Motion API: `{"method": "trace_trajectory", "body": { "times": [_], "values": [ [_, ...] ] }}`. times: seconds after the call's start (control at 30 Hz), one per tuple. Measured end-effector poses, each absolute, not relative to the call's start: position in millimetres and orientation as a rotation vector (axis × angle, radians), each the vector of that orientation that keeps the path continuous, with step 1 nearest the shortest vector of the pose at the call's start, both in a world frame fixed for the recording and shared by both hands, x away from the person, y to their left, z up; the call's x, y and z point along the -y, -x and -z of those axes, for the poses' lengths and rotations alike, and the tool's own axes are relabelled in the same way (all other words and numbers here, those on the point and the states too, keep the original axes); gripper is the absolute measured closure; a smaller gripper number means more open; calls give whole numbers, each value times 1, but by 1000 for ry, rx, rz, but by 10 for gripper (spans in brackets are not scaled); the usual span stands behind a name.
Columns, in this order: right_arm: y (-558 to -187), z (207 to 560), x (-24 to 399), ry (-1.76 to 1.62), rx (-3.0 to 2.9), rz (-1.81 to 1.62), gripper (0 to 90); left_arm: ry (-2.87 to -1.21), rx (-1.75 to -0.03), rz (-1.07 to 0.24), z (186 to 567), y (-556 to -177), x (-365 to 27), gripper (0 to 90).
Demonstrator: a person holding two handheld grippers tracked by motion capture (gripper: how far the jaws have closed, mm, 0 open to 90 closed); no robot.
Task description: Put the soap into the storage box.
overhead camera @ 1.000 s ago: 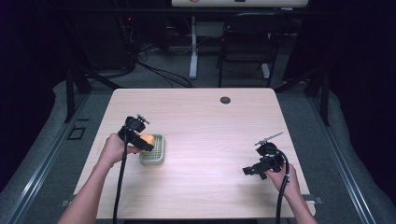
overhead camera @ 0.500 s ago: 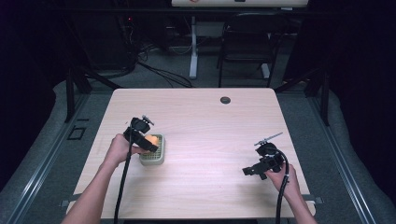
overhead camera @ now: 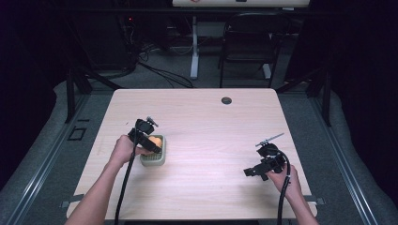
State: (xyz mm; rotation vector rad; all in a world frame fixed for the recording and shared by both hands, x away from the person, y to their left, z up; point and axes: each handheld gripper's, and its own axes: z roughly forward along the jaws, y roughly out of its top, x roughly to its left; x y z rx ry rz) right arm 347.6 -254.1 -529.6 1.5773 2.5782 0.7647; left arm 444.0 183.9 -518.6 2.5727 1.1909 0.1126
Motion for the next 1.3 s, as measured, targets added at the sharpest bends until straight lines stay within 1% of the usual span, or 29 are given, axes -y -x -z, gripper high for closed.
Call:
{"method": "trace_trajectory", "body": {
  "times": [1.03,1.3],
  "values": [
    [-347,530,254,-1580,-2585,-764,70,-2619,-1170,-105,527,-448,-183,265],
    [-348,529,255,-1561,-2610,-749,70,-2629,-1159,-127,528,-447,-182,262]
  ]
}}
